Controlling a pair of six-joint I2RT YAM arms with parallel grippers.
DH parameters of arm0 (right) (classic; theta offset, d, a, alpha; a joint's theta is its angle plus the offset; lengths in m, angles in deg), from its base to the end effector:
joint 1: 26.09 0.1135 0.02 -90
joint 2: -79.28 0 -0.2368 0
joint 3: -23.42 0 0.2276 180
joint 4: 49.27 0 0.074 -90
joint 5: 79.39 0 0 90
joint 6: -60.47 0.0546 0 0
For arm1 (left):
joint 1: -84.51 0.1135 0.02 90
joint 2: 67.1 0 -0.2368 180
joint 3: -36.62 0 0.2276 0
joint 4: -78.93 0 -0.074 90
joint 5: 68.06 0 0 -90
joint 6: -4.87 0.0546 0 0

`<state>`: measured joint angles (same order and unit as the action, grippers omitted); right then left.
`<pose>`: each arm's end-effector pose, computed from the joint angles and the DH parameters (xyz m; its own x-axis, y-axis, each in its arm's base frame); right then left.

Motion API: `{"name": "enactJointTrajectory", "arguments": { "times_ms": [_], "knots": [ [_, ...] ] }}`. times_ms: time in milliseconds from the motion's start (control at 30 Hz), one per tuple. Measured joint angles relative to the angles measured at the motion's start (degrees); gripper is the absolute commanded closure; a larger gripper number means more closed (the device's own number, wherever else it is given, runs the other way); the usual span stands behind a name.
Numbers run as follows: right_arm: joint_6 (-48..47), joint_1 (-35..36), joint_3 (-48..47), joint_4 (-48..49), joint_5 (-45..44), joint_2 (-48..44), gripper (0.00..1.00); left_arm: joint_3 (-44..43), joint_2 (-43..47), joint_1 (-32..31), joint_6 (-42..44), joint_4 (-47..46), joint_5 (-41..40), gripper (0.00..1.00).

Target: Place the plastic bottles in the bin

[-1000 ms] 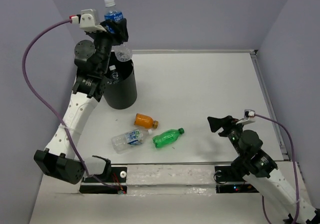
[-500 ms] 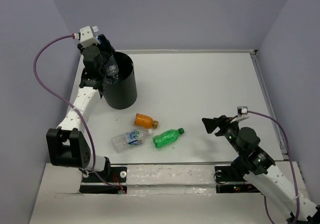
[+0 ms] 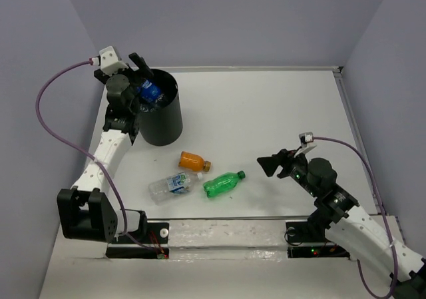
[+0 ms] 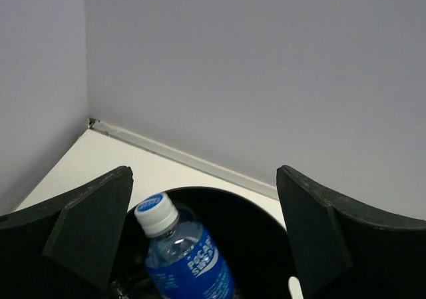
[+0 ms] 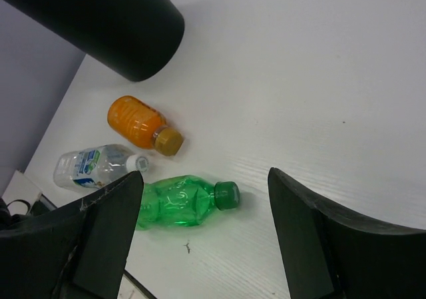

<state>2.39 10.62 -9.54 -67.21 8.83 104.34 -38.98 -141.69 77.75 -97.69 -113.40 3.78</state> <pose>0.1273 0.0928 0.2227 -0.4216 0.3449 -0.8387 -0.4124 0.7507 0.5160 0.3070 -0.0193 0.3748 0.2648 -0.2395 -0.9341 -0.1350 0.9499 -0.2818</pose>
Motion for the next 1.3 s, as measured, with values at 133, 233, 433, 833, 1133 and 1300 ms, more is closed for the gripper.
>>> {"name": "enactJointTrajectory", "arguments": {
  "times_ms": [133, 233, 433, 833, 1133, 1300],
  "knots": [
    [-1.7, 0.9, -4.1, 2.6, 4.0, 7.4, 0.2, 0.0, 5.4, 0.0, -1.7, -0.4, 0.8, 0.01],
    [-3.3, 3.7, -6.5, 4.9, 5.8, 12.3, 0.21, 0.0, 10.9, 0.0, -3.5, -0.6, 2.1, 0.01],
    [-8.2, 14.1, -14.6, 7.5, 7.8, 27.9, 0.26, 3.9, 22.1, 0.0, -8.8, 1.1, 6.8, 0.01],
    [-34.4, 30.1, -53.5, -2.1, 14.4, 69.3, 0.03, 5.9, 39.8, 0.0, -11.3, 24.9, 19.9, 0.01],
    [-50.4, 30.8, -77.3, -17.8, 17.6, 89.3, 0.01, 2.4, 44.9, -0.9, -8.6, 36.2, 23.7, 0.01],
    [-55.2, 31.6, -86.4, -25.0, 17.7, 96.7, 0.0, 1.1, 46.9, -5.5, -6.7, 37.9, 23.6, 0.01]
  ]
}}
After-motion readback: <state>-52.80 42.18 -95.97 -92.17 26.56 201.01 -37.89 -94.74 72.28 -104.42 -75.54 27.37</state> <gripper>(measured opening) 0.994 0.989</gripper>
